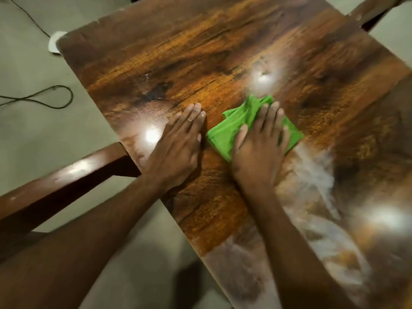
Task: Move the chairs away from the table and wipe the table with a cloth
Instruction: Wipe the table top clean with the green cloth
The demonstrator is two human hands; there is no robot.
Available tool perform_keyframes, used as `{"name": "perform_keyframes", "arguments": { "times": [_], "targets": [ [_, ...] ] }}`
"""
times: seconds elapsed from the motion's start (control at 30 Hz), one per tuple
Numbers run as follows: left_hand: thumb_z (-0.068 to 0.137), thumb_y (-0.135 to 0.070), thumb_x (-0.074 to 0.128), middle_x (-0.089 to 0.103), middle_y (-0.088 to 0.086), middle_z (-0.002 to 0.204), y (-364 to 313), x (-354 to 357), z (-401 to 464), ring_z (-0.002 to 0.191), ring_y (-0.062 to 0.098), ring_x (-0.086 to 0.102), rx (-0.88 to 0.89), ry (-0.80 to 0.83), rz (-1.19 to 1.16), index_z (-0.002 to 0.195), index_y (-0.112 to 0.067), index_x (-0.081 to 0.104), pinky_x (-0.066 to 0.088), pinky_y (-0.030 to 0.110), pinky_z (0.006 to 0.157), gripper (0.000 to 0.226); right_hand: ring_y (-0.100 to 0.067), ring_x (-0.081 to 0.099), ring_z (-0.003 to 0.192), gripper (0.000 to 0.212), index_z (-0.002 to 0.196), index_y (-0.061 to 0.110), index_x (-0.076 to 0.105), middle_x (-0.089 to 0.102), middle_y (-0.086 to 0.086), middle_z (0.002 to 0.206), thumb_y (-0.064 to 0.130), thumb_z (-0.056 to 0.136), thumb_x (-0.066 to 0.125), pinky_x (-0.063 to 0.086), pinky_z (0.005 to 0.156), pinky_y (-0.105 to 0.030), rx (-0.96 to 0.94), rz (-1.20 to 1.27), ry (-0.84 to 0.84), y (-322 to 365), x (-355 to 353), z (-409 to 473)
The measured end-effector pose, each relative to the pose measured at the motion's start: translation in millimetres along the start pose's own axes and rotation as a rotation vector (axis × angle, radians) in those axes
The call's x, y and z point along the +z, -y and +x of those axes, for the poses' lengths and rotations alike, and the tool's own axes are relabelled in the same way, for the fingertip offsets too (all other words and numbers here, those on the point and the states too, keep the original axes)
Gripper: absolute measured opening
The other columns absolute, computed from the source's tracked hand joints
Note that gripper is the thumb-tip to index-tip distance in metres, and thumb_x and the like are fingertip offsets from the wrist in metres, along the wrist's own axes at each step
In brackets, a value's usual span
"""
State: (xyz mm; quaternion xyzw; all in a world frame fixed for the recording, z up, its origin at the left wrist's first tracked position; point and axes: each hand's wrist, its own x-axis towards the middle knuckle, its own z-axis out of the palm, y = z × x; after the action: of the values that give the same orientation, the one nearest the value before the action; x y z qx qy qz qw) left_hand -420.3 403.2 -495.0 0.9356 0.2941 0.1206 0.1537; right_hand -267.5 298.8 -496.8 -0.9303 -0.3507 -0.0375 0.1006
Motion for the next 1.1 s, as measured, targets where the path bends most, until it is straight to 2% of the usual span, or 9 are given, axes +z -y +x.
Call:
{"name": "perform_keyframes", "arguments": {
  "times": [0.1, 0.23, 0.37, 0.5, 0.63, 0.77, 0.93, 1.03, 1.1],
  "targets": [
    [0.110, -0.023, 0.032, 0.024, 0.011, 0.174, 0, 1, 1, 0.163, 0.020, 0.018, 0.006, -0.021, 0.022, 0.164, -0.005, 0.031, 0.003, 0.028, 0.129, 0.057, -0.026, 0.002, 0.166, 0.072, 0.169, 0.007, 0.005, 0.000, -0.013, 0.178, 0.044, 0.111, 0.024, 0.012, 0.133, -0.049, 0.005, 0.006, 0.090, 17, -12, -87],
    [0.112, -0.027, 0.031, 0.027, 0.012, 0.173, 1, 1, 0, 0.162, 0.022, 0.021, 0.037, -0.042, 0.036, 0.164, -0.005, 0.032, 0.006, 0.030, 0.130, 0.056, -0.023, 0.017, 0.164, 0.074, 0.169, 0.009, 0.019, 0.014, -0.010, 0.177, 0.047, 0.108, 0.036, 0.024, 0.129, -0.045, 0.074, -0.014, 0.004, 32, -12, -140],
    [0.112, -0.033, 0.028, 0.023, 0.011, 0.174, 2, -2, 0, 0.163, 0.020, 0.017, 0.051, -0.029, 0.066, 0.165, -0.006, 0.029, 0.010, 0.037, 0.133, 0.059, -0.020, -0.004, 0.166, 0.071, 0.170, 0.008, 0.003, -0.004, -0.008, 0.179, 0.042, 0.111, 0.022, 0.006, 0.133, -0.044, 0.049, 0.063, 0.076, 5, -15, -105],
    [0.112, -0.035, 0.027, 0.021, 0.011, 0.175, 0, -5, 0, 0.164, 0.020, 0.014, 0.047, -0.012, 0.085, 0.166, -0.007, 0.027, 0.011, 0.042, 0.133, 0.060, -0.026, 0.009, 0.165, 0.069, 0.168, 0.004, 0.016, 0.009, -0.013, 0.178, 0.041, 0.110, 0.023, 0.014, 0.132, -0.048, 0.182, 0.032, -0.051, -53, -8, -23],
    [0.113, -0.037, 0.026, 0.018, 0.010, 0.176, 0, -7, -1, 0.164, 0.018, 0.010, 0.040, 0.006, 0.078, 0.167, -0.008, 0.023, 0.007, 0.039, 0.133, 0.061, -0.027, 0.012, 0.165, 0.073, 0.167, 0.004, 0.019, 0.013, -0.014, 0.177, 0.043, 0.106, 0.016, 0.014, 0.131, -0.048, 0.205, 0.034, -0.039, -82, -6, 12],
    [0.114, -0.034, 0.028, 0.018, 0.010, 0.176, -1, -9, 0, 0.164, 0.018, 0.010, 0.046, 0.000, 0.081, 0.166, -0.008, 0.024, 0.004, 0.035, 0.133, 0.059, -0.026, 0.011, 0.165, 0.068, 0.168, 0.006, 0.018, 0.011, -0.011, 0.178, 0.041, 0.109, 0.019, 0.015, 0.132, -0.048, 0.188, 0.001, -0.032, -53, -10, -27],
    [0.114, -0.032, 0.029, 0.019, 0.010, 0.175, -2, -10, -1, 0.164, 0.018, 0.012, 0.072, -0.007, 0.083, 0.166, -0.007, 0.025, 0.006, 0.035, 0.133, 0.057, -0.025, -0.004, 0.165, 0.071, 0.169, 0.007, 0.001, -0.005, -0.011, 0.178, 0.042, 0.111, 0.024, 0.008, 0.133, -0.049, 0.116, 0.066, 0.101, 21, -21, -118],
    [0.114, -0.032, 0.028, 0.020, 0.010, 0.175, -5, -10, -1, 0.164, 0.018, 0.013, 0.104, 0.000, 0.093, 0.166, -0.008, 0.026, 0.010, 0.038, 0.133, 0.057, -0.025, 0.007, 0.165, 0.072, 0.169, 0.007, 0.012, 0.007, -0.011, 0.178, 0.043, 0.110, 0.033, 0.015, 0.133, -0.047, 0.134, 0.056, 0.051, 50, -13, -153],
    [0.114, -0.036, 0.025, 0.017, 0.008, 0.176, -8, -13, -1, 0.164, 0.016, 0.009, 0.159, 0.043, 0.112, 0.168, -0.011, 0.022, 0.010, 0.039, 0.133, 0.059, -0.024, 0.003, 0.166, 0.073, 0.170, 0.008, 0.009, 0.004, -0.010, 0.179, 0.044, 0.111, 0.035, 0.011, 0.134, -0.046, 0.128, 0.048, 0.065, 46, -9, -154]
  ]
}}
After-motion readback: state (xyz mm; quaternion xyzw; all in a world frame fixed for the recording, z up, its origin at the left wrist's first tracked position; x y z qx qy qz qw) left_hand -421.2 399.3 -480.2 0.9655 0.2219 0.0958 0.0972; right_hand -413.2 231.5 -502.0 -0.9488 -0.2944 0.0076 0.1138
